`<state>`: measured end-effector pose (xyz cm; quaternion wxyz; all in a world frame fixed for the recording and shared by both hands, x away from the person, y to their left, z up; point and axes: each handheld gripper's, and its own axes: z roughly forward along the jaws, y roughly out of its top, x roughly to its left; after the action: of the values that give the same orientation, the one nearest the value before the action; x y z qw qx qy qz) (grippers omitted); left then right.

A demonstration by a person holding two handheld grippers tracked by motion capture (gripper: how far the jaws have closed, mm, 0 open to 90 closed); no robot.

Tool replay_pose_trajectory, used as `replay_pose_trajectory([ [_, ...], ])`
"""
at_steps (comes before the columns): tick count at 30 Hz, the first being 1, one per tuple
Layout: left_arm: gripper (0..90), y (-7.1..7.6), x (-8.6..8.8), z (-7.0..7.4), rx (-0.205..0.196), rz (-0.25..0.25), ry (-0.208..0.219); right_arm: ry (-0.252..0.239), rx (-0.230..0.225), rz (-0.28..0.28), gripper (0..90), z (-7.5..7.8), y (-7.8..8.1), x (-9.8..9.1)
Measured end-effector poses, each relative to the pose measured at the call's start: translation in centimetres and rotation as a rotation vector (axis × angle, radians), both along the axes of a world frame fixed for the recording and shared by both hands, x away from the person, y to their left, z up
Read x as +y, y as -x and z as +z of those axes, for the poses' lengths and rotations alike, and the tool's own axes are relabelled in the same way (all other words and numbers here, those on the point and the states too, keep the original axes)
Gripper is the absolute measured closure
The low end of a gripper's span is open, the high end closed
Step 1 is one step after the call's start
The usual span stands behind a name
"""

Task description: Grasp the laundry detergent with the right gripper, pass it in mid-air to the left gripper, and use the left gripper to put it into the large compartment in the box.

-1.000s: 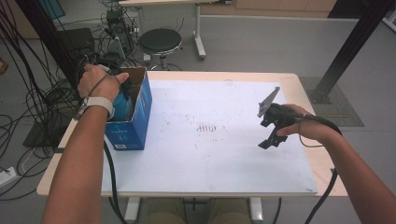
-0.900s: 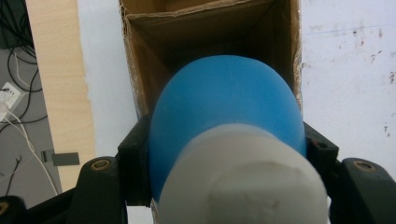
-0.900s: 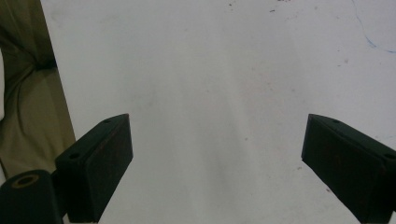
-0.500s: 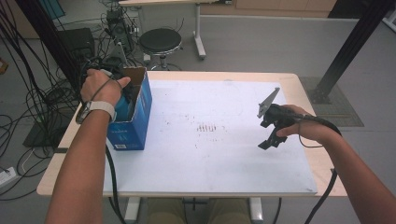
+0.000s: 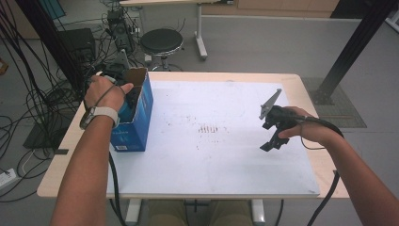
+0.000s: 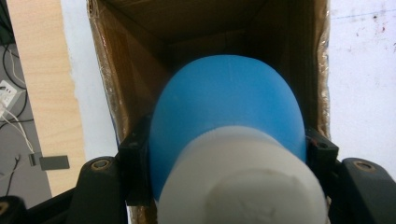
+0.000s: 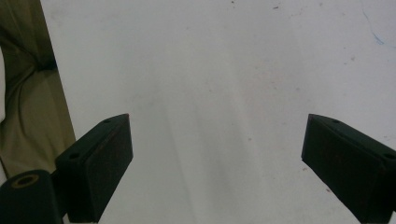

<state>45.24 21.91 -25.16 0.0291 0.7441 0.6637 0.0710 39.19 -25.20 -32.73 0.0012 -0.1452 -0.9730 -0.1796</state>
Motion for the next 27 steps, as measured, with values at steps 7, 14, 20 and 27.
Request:
replay_pose_trajectory([
  [7,37.3,-0.1,0.0,-0.6,0.007,-0.003,-0.007,0.003,0.004,-0.005,8.9,-0.2,0.0,-0.2],
  [14,37.3,-0.2,-0.1,-1.3,0.014,-0.012,-0.006,0.001,0.008,-0.006,8.9,-0.4,0.0,-0.1],
  [20,37.3,-0.3,-0.1,-2.0,0.026,-0.017,-0.005,0.004,0.015,-0.009,8.9,-0.6,0.1,-0.3],
  [27,37.3,-0.4,-0.2,-2.2,0.030,-0.019,-0.007,0.003,0.018,-0.011,8.9,-0.7,0.0,-0.3],
])
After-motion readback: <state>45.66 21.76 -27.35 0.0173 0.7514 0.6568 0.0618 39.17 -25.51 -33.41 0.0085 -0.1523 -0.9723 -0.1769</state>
